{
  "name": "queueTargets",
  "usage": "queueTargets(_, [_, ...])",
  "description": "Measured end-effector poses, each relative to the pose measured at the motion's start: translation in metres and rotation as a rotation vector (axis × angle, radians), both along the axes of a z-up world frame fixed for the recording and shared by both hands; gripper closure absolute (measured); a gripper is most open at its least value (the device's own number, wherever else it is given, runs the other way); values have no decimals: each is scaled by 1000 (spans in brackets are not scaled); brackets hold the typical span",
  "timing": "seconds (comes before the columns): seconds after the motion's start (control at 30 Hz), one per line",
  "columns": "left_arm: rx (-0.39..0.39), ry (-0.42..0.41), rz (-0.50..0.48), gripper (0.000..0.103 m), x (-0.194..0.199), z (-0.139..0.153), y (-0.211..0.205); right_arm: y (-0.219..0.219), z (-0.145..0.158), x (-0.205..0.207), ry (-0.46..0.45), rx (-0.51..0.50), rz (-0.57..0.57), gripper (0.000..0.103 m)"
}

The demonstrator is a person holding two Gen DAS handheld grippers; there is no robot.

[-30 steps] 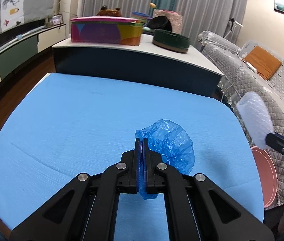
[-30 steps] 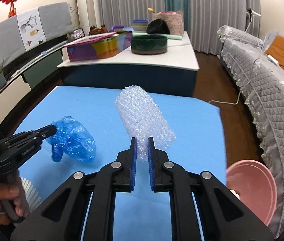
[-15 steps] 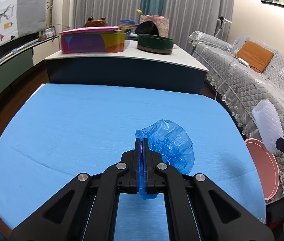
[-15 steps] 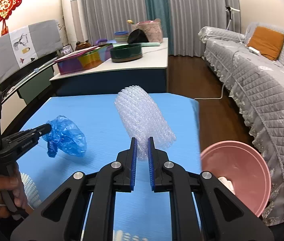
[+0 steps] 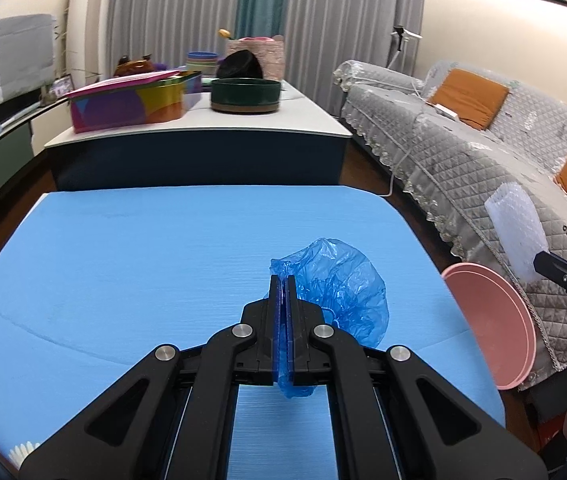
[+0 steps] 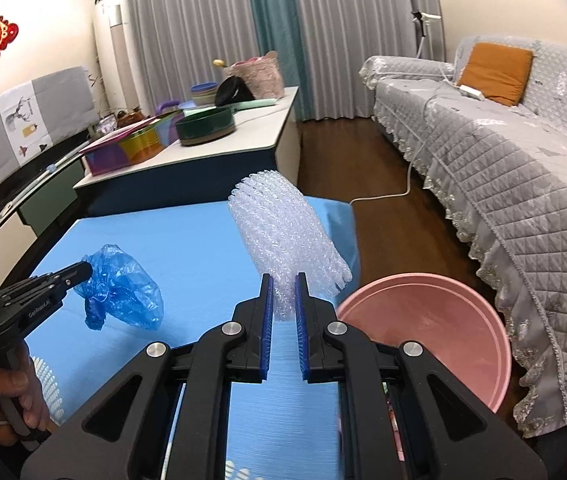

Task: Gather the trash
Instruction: 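Carry the blue bag and foam mesh over the pink bin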

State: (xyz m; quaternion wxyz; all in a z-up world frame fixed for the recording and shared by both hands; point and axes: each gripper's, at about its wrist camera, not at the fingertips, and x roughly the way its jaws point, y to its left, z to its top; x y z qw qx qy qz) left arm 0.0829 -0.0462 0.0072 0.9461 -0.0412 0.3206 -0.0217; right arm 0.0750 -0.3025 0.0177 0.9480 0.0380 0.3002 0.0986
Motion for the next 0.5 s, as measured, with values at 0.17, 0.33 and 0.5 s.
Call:
queueTargets(0.17, [4,0,-26,101,4,1,-16,-21,-2,-1,10,13,-43,92])
queueTargets(0.33, [4,2,-54,101,9,3,-33,-39,-4,-2,17,24,-81,92])
queueTargets(0.5, [13,-5,-94,101,13,7,-53,-54,-6,-2,22,29,-113,92])
